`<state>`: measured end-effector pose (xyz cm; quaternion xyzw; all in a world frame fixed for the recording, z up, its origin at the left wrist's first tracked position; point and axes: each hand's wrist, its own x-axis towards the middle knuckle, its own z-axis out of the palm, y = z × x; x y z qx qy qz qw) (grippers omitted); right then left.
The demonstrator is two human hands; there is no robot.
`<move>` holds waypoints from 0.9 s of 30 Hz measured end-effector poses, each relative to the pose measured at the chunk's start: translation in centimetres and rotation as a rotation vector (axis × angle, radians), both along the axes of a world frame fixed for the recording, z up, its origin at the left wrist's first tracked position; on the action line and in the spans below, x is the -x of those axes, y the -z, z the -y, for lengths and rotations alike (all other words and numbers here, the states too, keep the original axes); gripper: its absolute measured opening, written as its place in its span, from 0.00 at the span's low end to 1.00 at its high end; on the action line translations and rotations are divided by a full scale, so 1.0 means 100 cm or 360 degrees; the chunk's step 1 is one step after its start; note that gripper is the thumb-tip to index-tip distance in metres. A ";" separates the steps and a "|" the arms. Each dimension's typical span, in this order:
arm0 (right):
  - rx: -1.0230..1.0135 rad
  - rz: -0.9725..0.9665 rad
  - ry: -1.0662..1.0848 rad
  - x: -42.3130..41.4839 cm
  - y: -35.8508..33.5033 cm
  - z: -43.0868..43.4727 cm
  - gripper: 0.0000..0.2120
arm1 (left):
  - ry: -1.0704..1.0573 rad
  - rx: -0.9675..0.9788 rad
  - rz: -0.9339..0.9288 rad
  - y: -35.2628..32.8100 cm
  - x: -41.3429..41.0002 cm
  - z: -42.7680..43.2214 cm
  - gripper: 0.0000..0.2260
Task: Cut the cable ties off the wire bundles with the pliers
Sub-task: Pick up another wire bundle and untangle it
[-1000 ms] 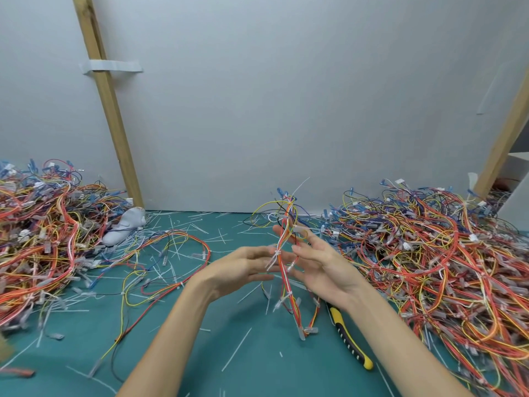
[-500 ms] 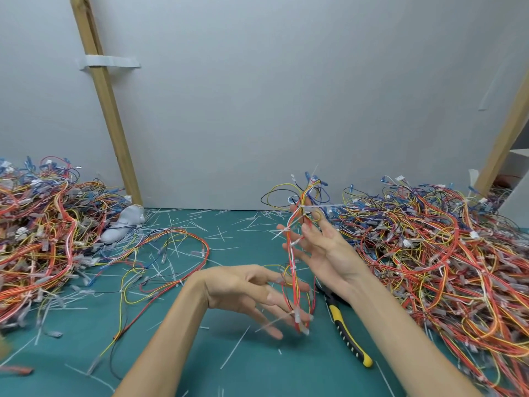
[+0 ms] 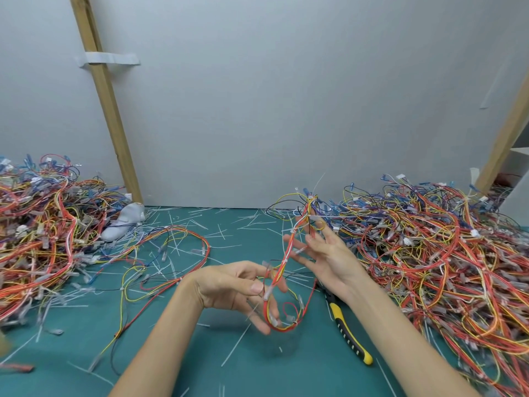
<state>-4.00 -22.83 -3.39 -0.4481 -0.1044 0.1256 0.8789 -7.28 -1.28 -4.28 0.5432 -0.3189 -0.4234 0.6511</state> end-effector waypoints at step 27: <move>-0.0086 -0.0104 -0.0066 -0.004 0.001 0.005 0.18 | -0.0414 -0.0109 0.0059 -0.012 0.002 -0.013 0.17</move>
